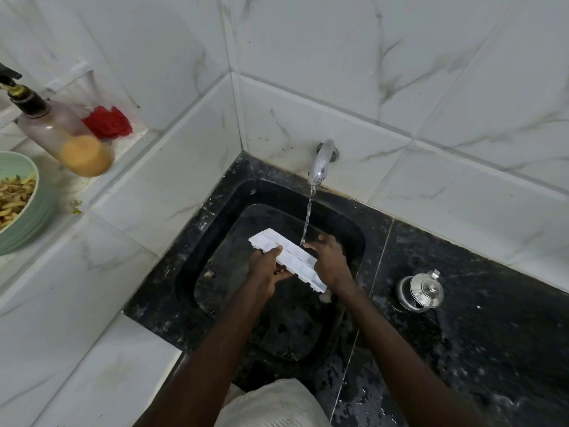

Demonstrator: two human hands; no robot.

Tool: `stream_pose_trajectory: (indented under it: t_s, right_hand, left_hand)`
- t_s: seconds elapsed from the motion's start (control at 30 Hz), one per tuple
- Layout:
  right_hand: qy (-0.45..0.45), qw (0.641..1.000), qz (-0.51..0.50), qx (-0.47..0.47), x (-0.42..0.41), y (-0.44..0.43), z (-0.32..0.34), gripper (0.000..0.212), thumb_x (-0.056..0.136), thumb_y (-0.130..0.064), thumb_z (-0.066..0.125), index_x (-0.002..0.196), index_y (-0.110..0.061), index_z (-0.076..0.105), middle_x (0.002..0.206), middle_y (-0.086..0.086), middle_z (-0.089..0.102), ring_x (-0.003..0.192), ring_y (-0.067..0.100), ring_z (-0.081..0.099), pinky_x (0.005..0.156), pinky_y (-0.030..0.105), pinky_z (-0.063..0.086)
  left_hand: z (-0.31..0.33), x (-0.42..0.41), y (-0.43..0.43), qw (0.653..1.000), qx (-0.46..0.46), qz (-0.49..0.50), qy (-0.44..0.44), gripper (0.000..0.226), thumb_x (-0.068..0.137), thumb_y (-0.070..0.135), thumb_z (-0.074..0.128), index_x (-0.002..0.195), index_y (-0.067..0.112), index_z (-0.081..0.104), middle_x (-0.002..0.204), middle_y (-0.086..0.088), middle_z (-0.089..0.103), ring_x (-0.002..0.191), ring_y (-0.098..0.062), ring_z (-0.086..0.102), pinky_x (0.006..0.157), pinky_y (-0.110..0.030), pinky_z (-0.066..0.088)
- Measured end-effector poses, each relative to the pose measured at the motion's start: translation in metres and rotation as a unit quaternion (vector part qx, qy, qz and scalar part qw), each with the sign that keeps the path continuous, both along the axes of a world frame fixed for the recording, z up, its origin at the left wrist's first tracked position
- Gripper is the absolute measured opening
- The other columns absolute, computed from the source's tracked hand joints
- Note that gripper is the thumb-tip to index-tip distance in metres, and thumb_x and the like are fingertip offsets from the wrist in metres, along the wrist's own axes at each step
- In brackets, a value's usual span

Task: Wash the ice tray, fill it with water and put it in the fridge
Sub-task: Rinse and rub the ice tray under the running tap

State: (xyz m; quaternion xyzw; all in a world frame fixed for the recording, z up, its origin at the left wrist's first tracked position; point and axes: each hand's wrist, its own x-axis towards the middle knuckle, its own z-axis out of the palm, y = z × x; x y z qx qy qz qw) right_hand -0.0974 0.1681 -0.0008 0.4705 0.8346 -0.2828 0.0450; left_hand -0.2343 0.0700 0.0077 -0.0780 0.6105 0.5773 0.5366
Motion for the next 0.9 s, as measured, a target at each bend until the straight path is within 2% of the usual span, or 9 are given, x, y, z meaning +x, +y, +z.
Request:
stream_pose_trajectory:
  t_s: [0.17,0.3,0.37,0.5,0.6,0.67,0.73,0.83,0.9]
  right_hand:
    - [-0.012,0.998,0.065,-0.003,-0.006,-0.007,0.001,0.069,0.092,0.010,0.049,0.147,-0.030,0.058,0.165,0.009,0.029,0.147,0.036,0.031,0.119,0.055,0.035]
    - [-0.015,0.995,0.067,0.069,0.000,0.001,0.002,0.060,0.091,0.004,0.058,0.135,-0.036,0.067,0.164,0.004,0.030,0.148,0.030,0.030,0.119,0.057,0.030]
    - [-0.034,0.994,0.050,0.093,0.001,0.004,0.003,0.053,0.093,-0.003,0.064,0.137,-0.034,0.065,0.166,0.006,0.026,0.149,0.033,0.029,0.120,0.057,0.029]
    - [-0.025,0.994,0.089,0.054,-0.005,0.003,0.004,0.064,0.094,0.001,0.060,0.144,-0.038,0.059,0.170,0.005,0.017,0.152,0.035,0.020,0.120,0.060,0.027]
    - [0.014,0.995,0.081,0.056,0.000,0.005,0.007,0.063,0.087,0.000,0.071,0.134,-0.042,0.067,0.167,0.001,0.025,0.150,0.031,0.025,0.117,0.056,0.028]
    - [-0.004,0.995,0.053,0.089,0.000,0.008,0.008,0.059,0.083,-0.001,0.076,0.130,-0.036,0.069,0.166,0.004,0.025,0.149,0.032,0.028,0.116,0.055,0.029]
    - [-0.026,0.994,0.033,0.097,-0.005,0.006,0.009,0.056,0.090,-0.002,0.069,0.138,-0.031,0.065,0.168,0.007,0.020,0.151,0.036,0.025,0.118,0.056,0.029]
    - [0.007,0.997,0.059,0.056,-0.010,0.001,0.007,0.062,0.093,0.005,0.059,0.142,-0.034,0.062,0.170,0.005,0.016,0.152,0.035,0.020,0.119,0.058,0.028]
    - [0.045,0.996,0.068,0.042,-0.006,0.000,0.006,0.065,0.087,0.008,0.064,0.135,-0.037,0.068,0.168,0.004,0.025,0.150,0.032,0.025,0.117,0.054,0.030]
  left_hand:
    - [0.002,0.005,0.004,1.000,0.018,-0.008,0.004,0.030,0.105,0.005,0.053,0.135,0.009,0.056,0.116,-0.015,0.072,0.108,-0.036,0.070,0.068,-0.044,0.060]
    - [-0.002,0.005,0.001,1.000,0.019,-0.008,0.003,0.031,0.104,0.005,0.055,0.135,0.010,0.057,0.121,-0.014,0.072,0.107,-0.032,0.071,0.061,-0.040,0.060]
    - [-0.003,0.008,0.001,0.999,0.028,-0.020,-0.001,0.031,0.104,0.005,0.056,0.135,0.011,0.057,0.121,-0.012,0.073,0.106,-0.030,0.071,0.060,-0.039,0.061]
    - [-0.003,0.003,0.002,0.999,0.029,-0.023,0.018,0.033,0.104,0.007,0.058,0.137,0.008,0.056,0.124,-0.015,0.072,0.112,-0.036,0.070,0.067,-0.043,0.061]
    - [-0.006,-0.003,0.000,0.999,0.029,-0.017,0.027,0.035,0.103,0.007,0.059,0.138,0.005,0.055,0.128,-0.019,0.071,0.115,-0.039,0.069,0.063,-0.041,0.061]
    - [-0.005,0.001,0.000,0.999,0.029,-0.025,0.019,0.035,0.103,0.007,0.058,0.138,0.005,0.055,0.129,-0.018,0.070,0.116,-0.039,0.069,0.064,-0.042,0.061]
    - [-0.004,0.006,0.003,0.999,0.028,-0.028,0.012,0.035,0.104,0.006,0.057,0.139,0.004,0.054,0.129,-0.018,0.070,0.119,-0.040,0.068,0.067,-0.046,0.064]
    - [-0.001,0.001,0.003,0.999,0.028,-0.022,0.022,0.038,0.104,0.007,0.057,0.141,-0.001,0.052,0.132,-0.026,0.067,0.122,-0.048,0.064,0.077,-0.059,0.061]
    - [-0.001,-0.005,-0.001,0.999,0.034,-0.021,0.022,0.039,0.104,0.006,0.056,0.142,-0.002,0.051,0.134,-0.028,0.065,0.124,-0.049,0.062,0.073,-0.052,0.061]
